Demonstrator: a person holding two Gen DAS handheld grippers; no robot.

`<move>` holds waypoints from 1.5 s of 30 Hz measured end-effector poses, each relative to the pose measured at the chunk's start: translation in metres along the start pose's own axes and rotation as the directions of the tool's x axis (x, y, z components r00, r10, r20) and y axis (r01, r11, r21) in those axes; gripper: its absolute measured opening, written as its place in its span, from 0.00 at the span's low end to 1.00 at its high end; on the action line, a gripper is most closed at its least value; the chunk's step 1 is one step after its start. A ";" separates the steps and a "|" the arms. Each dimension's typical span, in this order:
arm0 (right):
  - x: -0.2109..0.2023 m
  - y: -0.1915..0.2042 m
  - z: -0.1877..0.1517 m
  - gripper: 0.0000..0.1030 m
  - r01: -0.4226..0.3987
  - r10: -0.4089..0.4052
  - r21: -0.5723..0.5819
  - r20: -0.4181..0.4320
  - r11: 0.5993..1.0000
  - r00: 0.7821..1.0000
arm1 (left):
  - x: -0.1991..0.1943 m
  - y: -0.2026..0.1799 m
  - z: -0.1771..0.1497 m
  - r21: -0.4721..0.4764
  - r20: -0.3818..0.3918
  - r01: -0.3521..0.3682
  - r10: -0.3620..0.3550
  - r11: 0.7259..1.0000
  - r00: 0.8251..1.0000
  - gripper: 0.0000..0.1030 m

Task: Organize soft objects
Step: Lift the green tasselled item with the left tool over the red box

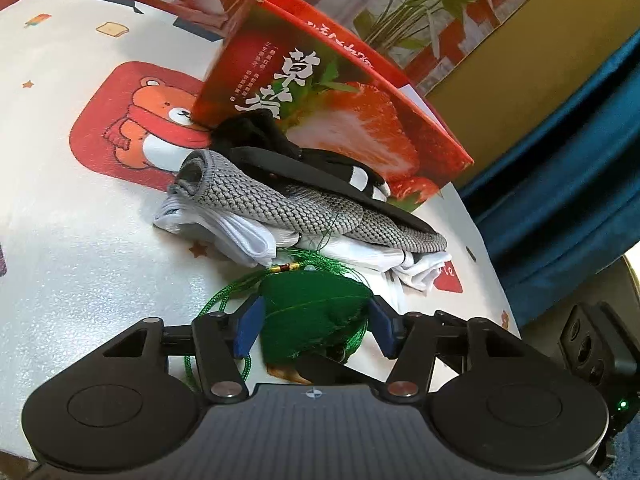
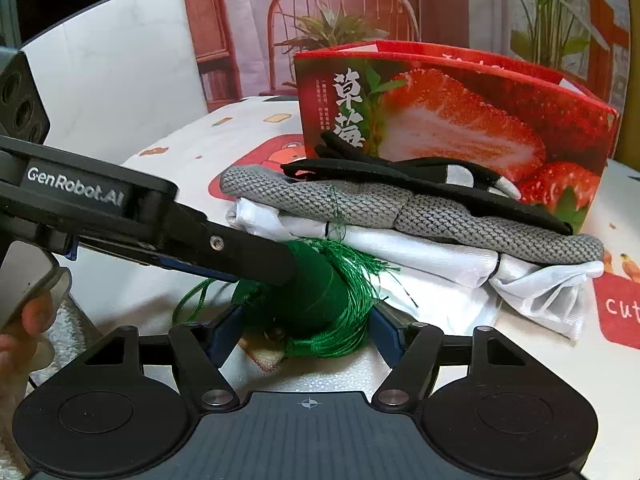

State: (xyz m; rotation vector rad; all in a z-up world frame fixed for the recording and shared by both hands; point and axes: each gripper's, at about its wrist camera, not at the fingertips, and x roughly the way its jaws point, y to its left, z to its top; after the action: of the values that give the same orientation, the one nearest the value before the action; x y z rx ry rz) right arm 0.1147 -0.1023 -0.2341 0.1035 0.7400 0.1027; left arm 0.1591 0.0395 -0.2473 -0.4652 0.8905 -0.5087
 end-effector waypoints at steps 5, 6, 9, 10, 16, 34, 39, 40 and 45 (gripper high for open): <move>0.001 0.001 0.000 0.60 -0.013 0.013 -0.006 0.004 1.000 1.000 | 0.008 -0.002 -0.001 0.013 -0.018 0.006 -0.005 1.000 1.000 0.58; 0.002 0.002 0.000 0.58 -0.017 0.018 -0.009 0.005 1.000 1.000 | 0.008 0.000 -0.001 0.007 -0.016 0.009 -0.009 1.000 1.000 0.58; 0.003 0.004 0.000 0.55 -0.024 0.025 -0.019 0.012 1.000 1.000 | 0.007 0.001 -0.001 0.006 -0.013 0.011 -0.011 1.000 1.000 0.58; 0.003 0.004 0.000 0.54 -0.026 0.027 -0.020 0.013 0.999 1.000 | 0.007 -0.001 0.000 0.014 -0.011 0.009 -0.008 1.000 1.000 0.58; -0.012 0.008 0.009 0.53 -0.025 0.029 -0.044 0.079 0.999 0.996 | -0.011 -0.015 0.008 0.061 0.053 0.019 -0.023 0.998 0.998 0.58; -0.061 0.004 0.153 0.53 0.043 0.031 -0.195 0.359 0.980 0.933 | -0.052 -0.083 0.126 0.206 0.249 0.020 -0.072 0.978 0.966 0.58; -0.059 -0.008 0.192 0.53 0.067 0.022 -0.216 0.385 0.974 0.923 | -0.046 -0.095 0.160 0.226 0.267 0.012 -0.074 0.974 0.961 0.58; -0.058 -0.011 0.199 0.53 0.067 0.021 -0.212 0.386 0.975 0.922 | -0.043 -0.095 0.168 0.226 0.269 0.015 -0.077 0.974 0.960 0.58; -0.047 -0.028 0.226 0.53 0.072 0.009 -0.197 0.383 0.978 0.924 | -0.026 -0.097 0.197 0.217 0.259 0.022 -0.079 0.976 0.963 0.58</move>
State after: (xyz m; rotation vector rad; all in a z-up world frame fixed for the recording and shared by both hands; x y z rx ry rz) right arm 0.2348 -0.1492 -0.0406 -0.0881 0.3360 0.1243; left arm 0.2859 0.0119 -0.0681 -0.3511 0.5587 -0.5672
